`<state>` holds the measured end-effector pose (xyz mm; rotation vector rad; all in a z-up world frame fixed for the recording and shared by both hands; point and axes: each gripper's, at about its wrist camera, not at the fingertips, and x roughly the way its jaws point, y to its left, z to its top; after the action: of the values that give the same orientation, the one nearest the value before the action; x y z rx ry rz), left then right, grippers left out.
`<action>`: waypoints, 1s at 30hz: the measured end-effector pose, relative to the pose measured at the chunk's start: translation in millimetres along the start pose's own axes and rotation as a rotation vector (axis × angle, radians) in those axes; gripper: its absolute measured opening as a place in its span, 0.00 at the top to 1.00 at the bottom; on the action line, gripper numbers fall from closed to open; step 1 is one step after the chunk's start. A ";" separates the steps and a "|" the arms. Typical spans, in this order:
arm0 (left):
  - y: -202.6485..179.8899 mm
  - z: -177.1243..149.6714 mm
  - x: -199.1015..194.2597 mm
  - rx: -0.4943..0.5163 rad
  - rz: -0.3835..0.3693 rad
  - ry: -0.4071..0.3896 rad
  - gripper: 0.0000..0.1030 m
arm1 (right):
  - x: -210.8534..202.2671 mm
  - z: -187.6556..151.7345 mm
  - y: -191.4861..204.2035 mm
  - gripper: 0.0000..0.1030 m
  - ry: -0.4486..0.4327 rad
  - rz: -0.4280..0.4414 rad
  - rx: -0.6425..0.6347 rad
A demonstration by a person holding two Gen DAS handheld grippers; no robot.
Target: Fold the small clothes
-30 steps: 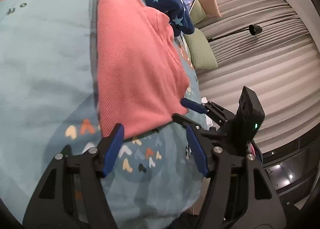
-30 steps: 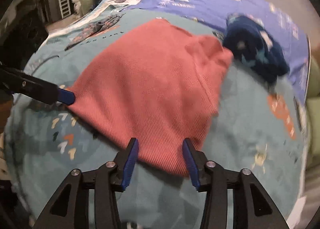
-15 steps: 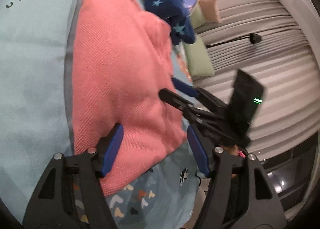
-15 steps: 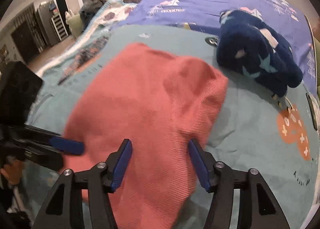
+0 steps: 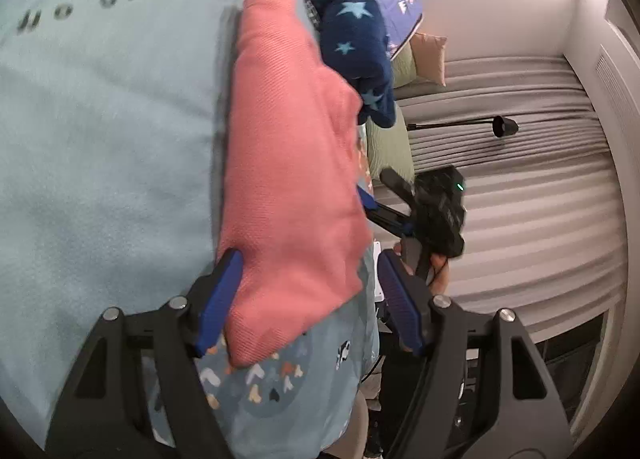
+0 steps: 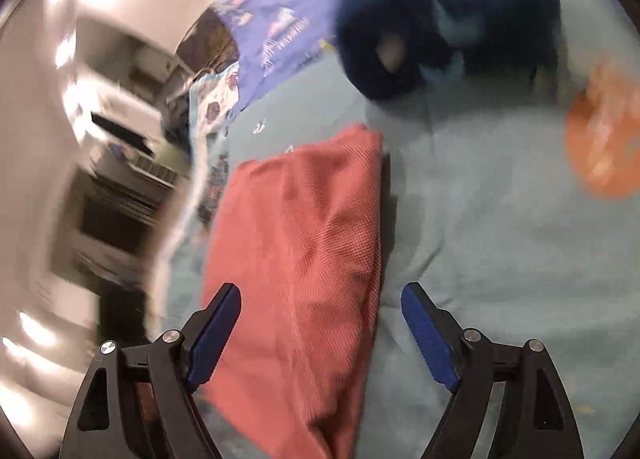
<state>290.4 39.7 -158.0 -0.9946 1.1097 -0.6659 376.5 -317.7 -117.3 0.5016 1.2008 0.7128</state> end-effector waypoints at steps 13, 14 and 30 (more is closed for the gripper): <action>12.9 5.5 -15.3 -0.039 0.019 0.020 0.31 | 58.3 40.3 -1.9 0.14 0.154 0.179 0.061; 11.6 6.0 -13.4 -0.034 0.013 0.028 0.30 | 61.8 42.6 -1.0 0.14 0.161 0.204 0.072; -0.1 -1.3 7.0 0.059 0.010 0.027 0.47 | 81.0 32.4 -8.9 0.72 0.164 0.242 0.096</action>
<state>291.5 33.3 -161.0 -0.9313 1.1116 -0.7015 425.0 -264.2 -167.1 0.6866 1.3459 0.9203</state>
